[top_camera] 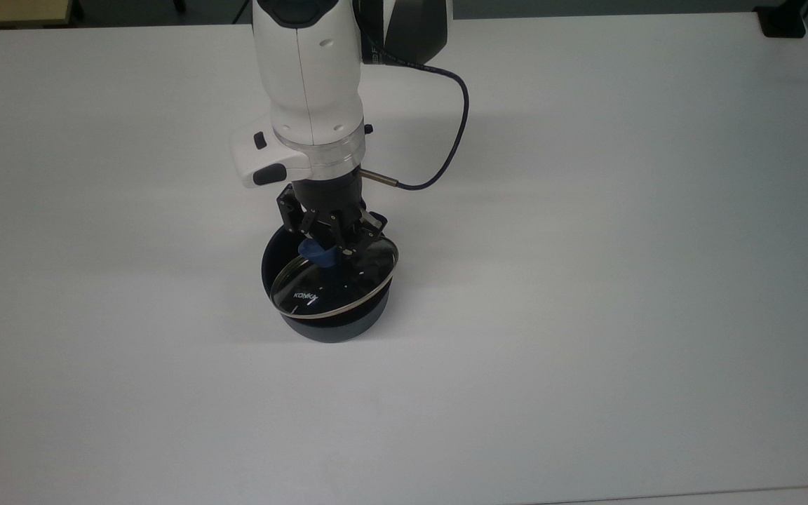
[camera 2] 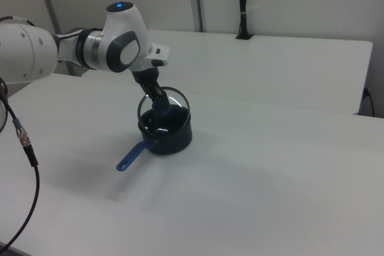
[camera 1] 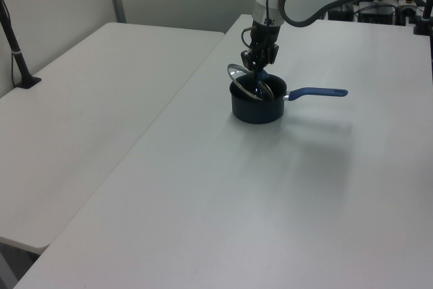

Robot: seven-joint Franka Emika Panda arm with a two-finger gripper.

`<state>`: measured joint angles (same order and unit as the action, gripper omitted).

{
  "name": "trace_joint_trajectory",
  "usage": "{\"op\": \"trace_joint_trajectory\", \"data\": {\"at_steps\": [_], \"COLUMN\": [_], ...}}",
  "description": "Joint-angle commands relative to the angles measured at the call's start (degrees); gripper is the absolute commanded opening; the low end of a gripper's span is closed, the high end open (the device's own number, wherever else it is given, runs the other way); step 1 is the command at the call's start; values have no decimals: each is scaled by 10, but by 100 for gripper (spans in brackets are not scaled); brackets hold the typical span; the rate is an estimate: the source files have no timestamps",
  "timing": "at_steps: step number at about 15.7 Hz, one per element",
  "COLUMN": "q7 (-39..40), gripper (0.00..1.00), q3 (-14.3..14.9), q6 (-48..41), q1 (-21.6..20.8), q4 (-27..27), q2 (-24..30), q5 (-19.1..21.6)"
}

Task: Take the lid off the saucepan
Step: 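Close the gripper on the blue lid knob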

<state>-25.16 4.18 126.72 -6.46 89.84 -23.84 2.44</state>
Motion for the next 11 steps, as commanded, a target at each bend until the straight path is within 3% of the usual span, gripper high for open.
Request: {"op": "trace_joint_trajectory", "data": {"at_steps": [1,11], "q7": [1,39], "gripper": [0,0], "q3": [-3,-3], "q6": [5,-53], "q1": [-1,1], "q4": [-2,-1], "q2": [0,35], "q5": [-17,-20]}}
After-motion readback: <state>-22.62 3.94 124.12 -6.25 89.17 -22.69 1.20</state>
